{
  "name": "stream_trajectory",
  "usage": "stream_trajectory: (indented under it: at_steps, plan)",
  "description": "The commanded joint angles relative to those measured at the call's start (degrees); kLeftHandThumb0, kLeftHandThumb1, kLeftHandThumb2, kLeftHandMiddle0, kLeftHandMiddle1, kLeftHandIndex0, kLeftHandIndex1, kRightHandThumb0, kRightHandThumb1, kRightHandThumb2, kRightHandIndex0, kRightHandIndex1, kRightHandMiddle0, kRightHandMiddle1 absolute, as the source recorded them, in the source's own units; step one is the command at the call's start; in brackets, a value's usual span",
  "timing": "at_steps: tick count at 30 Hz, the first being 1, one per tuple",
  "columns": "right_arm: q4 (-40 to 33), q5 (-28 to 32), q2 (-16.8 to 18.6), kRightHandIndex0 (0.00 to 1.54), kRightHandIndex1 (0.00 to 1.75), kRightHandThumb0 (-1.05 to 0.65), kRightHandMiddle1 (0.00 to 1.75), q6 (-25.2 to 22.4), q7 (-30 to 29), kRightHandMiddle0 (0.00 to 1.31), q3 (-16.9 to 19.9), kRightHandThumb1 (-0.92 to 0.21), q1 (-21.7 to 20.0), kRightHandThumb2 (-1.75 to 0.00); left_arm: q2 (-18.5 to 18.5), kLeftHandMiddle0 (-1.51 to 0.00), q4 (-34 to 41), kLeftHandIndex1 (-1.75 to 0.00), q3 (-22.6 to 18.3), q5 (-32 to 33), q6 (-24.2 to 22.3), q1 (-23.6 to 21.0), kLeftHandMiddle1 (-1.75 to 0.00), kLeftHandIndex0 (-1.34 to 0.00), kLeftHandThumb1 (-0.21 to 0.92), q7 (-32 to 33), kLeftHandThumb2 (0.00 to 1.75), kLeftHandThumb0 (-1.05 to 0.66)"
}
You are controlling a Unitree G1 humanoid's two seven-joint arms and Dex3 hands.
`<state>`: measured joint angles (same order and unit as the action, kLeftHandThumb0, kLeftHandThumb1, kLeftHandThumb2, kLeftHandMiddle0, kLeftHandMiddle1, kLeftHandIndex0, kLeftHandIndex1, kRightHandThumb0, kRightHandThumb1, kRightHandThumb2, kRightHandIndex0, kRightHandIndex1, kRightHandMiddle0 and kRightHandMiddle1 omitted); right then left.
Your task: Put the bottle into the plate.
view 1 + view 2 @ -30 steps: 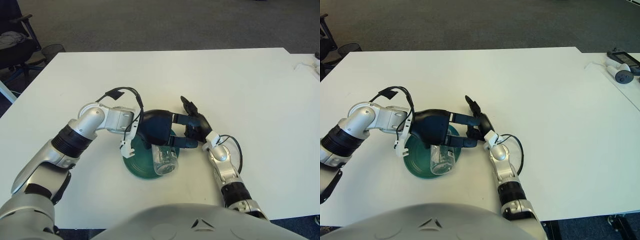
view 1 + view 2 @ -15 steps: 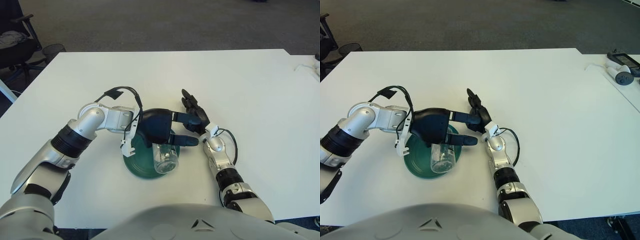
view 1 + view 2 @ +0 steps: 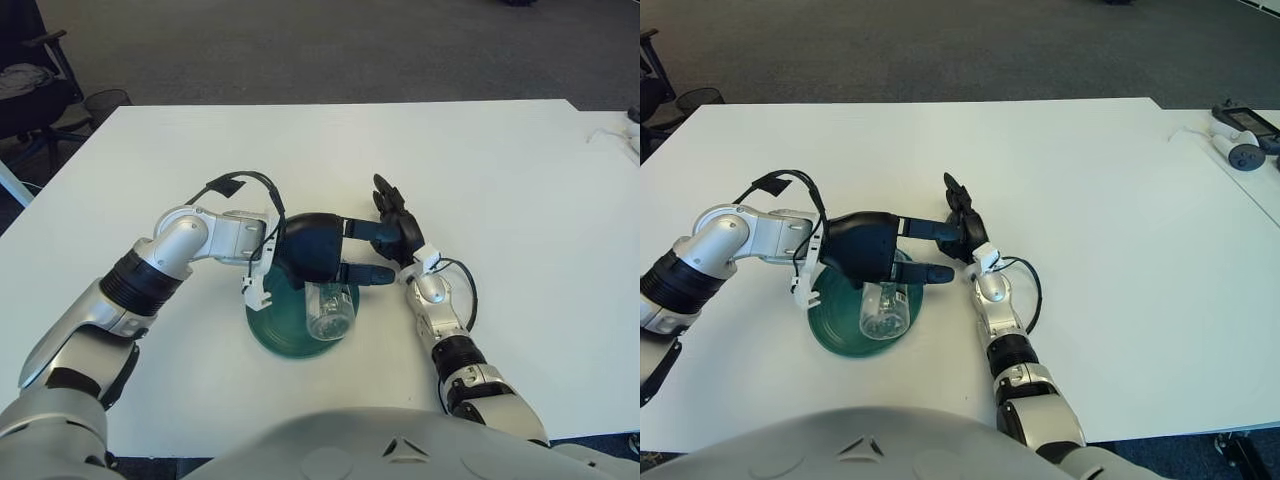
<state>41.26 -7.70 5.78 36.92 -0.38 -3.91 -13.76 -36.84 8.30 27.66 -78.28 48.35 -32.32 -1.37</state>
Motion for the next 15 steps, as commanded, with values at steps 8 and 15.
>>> stream_trajectory:
  at_steps: [8, 15]
  plan:
    - [6.14, -5.59, 1.22, 0.19, 0.07, -0.53, 0.58, 0.43, -10.34, 0.0, -3.23, -0.92, 8.62, -1.16, -0.91, 0.0, 1.52, -0.09, 1.85, 6.76, -0.81, -3.67, 0.0, -0.02, 0.92, -19.26, 1.01, -1.05]
    - [1.74, -3.98, -0.08, 0.27, 0.11, -0.51, 0.78, -1.5, -13.89, 0.0, -0.66, -0.92, 13.85, -1.06, -0.72, 0.0, 1.06, -0.15, 2.6, 14.26, -1.82, -4.63, 0.0, 0.0, 0.92, -29.64, 1.13, -1.05]
